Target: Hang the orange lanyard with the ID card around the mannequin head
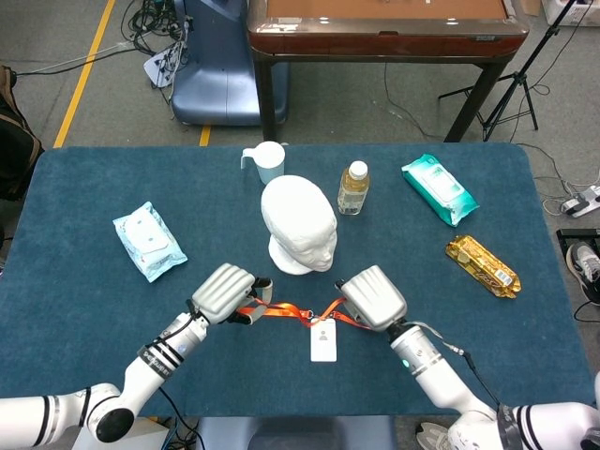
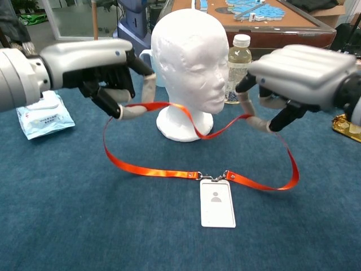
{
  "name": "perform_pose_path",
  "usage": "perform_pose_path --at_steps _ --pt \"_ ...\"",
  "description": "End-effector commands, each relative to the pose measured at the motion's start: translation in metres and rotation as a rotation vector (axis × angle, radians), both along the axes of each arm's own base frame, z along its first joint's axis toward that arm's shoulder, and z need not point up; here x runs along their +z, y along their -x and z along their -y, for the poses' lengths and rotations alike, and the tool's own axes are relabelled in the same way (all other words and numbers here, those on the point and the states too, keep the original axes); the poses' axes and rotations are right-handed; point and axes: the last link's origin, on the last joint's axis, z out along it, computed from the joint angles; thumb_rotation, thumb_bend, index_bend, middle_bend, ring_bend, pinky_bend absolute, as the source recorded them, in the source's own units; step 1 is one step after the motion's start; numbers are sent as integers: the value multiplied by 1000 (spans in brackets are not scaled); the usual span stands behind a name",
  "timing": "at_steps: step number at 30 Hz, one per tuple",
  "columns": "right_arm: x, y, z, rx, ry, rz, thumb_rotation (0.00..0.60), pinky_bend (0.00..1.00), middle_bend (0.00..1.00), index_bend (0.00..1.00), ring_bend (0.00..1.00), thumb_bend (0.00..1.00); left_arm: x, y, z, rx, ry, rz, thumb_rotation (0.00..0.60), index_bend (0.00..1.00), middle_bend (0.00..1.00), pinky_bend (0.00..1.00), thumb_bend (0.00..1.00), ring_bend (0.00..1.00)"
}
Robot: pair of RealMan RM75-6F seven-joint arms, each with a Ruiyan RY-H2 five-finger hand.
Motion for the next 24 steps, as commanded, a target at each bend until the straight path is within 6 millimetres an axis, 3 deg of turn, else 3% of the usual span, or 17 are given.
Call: perform_pose_path --at_steps 1,5,11,24 --pt "18 -2 -4 8 33 49 600 1000 1000 619 1000 429 21 -14 4 -35 -38 34 600 588 1000 886 435 942" --pt "46 -11 -3 21 87 110 600 1000 1000 621 1000 429 47 -39 6 -83 -100 64 600 588 1000 885 435 942" --pt "70 -22 3 27 130 154 600 1000 1000 622 1000 429 67 -63 -4 -82 -144 82 600 588 1000 886 435 942" --pt "98 -38 37 -34 234 163 600 1000 1000 624 1000 429 92 -87 -37 -2 -232 116 600 589 1000 886 435 942"
